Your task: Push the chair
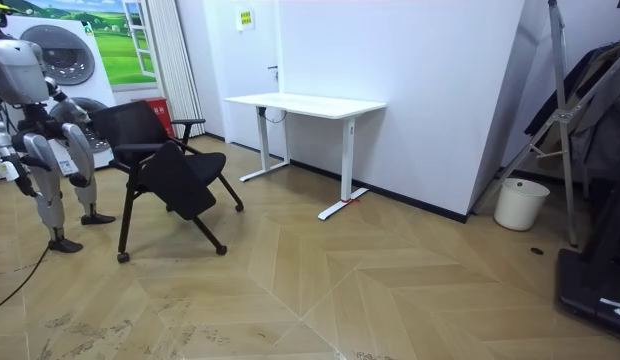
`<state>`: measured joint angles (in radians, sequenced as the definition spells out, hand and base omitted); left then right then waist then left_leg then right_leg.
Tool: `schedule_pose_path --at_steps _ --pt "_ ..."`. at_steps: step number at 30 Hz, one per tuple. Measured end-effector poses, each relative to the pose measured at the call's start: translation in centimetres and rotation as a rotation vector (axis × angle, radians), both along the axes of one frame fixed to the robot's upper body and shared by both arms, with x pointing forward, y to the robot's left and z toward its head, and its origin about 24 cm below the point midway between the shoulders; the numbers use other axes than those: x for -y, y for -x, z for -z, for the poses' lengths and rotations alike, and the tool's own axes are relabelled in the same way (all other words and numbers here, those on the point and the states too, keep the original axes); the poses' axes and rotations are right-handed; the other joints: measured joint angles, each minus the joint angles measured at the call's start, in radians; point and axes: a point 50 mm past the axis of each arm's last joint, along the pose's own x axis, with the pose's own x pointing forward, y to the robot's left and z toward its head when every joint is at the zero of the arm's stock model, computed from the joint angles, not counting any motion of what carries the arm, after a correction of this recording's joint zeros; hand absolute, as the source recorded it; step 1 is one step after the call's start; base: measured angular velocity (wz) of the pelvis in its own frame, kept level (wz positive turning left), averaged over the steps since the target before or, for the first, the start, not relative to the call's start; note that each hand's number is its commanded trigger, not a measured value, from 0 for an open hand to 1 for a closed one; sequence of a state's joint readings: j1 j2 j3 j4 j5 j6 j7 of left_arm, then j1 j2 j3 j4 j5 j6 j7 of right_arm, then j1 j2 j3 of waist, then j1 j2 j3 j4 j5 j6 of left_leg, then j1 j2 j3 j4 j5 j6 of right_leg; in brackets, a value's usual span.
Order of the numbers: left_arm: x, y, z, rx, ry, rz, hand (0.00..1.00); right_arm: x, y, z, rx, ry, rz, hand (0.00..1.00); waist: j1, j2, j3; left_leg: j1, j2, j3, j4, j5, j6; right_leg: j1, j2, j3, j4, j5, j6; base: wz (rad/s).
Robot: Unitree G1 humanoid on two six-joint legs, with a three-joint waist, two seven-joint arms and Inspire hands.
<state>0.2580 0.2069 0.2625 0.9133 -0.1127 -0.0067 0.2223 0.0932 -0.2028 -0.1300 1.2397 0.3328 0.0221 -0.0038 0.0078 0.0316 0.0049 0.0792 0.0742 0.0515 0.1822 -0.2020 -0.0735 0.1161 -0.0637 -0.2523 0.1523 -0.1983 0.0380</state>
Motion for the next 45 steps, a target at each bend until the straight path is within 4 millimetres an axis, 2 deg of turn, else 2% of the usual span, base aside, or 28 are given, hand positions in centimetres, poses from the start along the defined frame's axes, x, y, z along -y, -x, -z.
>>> schedule_pose_path --at_steps 1,3,8,15,20,25,30,33,39,42,44,45 --pt "-0.2 -1.1 -0.6 0.035 -0.051 0.025 0.00 0.0 -0.1 0.0 -0.001 0.008 -0.010 0.00 0.000 -0.002 0.0031 -0.001 -0.001 0.000 0.000 0.000 0.000 0.001 0.000 -0.003 0.001 0.000 0.000 0.05" --pt "-0.6 -2.8 -1.5 0.074 -0.131 0.094 0.00 0.0 0.0 0.0 0.005 0.017 -0.026 0.00 -0.002 0.007 -0.0014 -0.006 -0.001 0.001 0.002 0.000 0.000 0.003 0.000 -0.004 0.001 0.000 0.000 0.04" --pt "-0.8 -7.9 -5.3 0.226 -0.393 0.303 0.00 0.5 0.1 -0.2 0.012 0.040 -0.036 0.00 -0.009 0.010 -0.0022 -0.002 -0.002 0.000 0.002 0.000 0.000 0.008 0.000 0.001 0.002 -0.001 0.000 0.00" --pt "0.9 -11.8 -9.4 0.341 -0.667 0.583 0.00 0.5 0.5 -0.2 0.015 0.033 -0.038 0.00 -0.034 0.012 -0.0023 0.001 -0.003 0.001 -0.003 0.000 0.000 0.013 0.000 0.001 -0.002 -0.001 0.000 0.00" --pt "2.9 -14.2 -13.4 0.466 -0.870 0.768 0.00 0.6 0.8 -0.2 0.015 0.016 -0.033 0.00 -0.044 0.012 -0.0023 0.000 -0.002 0.000 -0.010 0.000 0.000 0.014 0.000 0.003 -0.002 -0.001 0.000 0.00" --pt "4.7 -14.8 -15.2 0.556 -0.919 0.848 0.00 0.5 0.7 -0.1 0.013 0.012 -0.040 0.00 -0.044 0.016 -0.0043 0.001 -0.003 -0.001 -0.013 0.000 0.000 0.011 0.000 0.001 -0.003 -0.001 0.000 0.01" --pt "6.6 -14.8 -14.8 0.581 -0.899 0.930 0.00 0.3 0.5 0.0 0.014 -0.007 -0.032 0.00 -0.048 0.029 -0.0123 -0.001 -0.003 -0.002 -0.013 0.000 0.000 0.006 0.000 0.000 -0.002 -0.001 0.000 0.00" --pt "7.8 -15.0 -14.9 0.614 -0.881 0.970 0.00 0.2 0.1 -0.1 0.025 -0.014 -0.037 0.00 -0.055 0.033 -0.0140 0.001 -0.003 -0.002 -0.013 0.001 0.001 0.008 0.000 0.002 -0.002 -0.001 0.000 0.00" --pt "8.4 -15.0 -14.8 0.618 -0.879 1.007 0.00 0.0 0.3 0.0 0.015 -0.022 -0.041 0.00 -0.069 0.032 -0.0073 0.003 -0.003 -0.002 -0.014 0.001 0.001 0.007 0.000 0.007 -0.001 -0.001 0.000 0.00" --pt "8.5 -15.0 -14.7 0.615 -0.874 1.012 0.00 0.0 1.0 0.1 0.009 -0.033 -0.014 0.00 -0.067 0.026 -0.0021 0.004 -0.003 0.000 -0.014 0.001 0.001 0.003 -0.001 0.008 -0.002 -0.001 0.000 0.00" --pt "8.5 -15.0 -14.7 0.612 -0.872 1.015 0.00 0.0 1.0 0.1 0.011 -0.038 -0.007 0.00 -0.067 0.025 0.0045 0.003 -0.003 0.001 -0.014 0.001 0.001 0.001 0.000 0.014 -0.003 -0.001 0.000 -0.02" --pt "8.5 -15.0 -14.7 0.610 -0.870 1.018 0.00 0.0 1.0 0.1 0.011 -0.039 -0.005 0.00 -0.067 0.025 0.0048 0.002 -0.003 0.002 -0.014 0.001 0.001 0.001 0.000 0.016 -0.003 -0.001 0.000 -0.05"
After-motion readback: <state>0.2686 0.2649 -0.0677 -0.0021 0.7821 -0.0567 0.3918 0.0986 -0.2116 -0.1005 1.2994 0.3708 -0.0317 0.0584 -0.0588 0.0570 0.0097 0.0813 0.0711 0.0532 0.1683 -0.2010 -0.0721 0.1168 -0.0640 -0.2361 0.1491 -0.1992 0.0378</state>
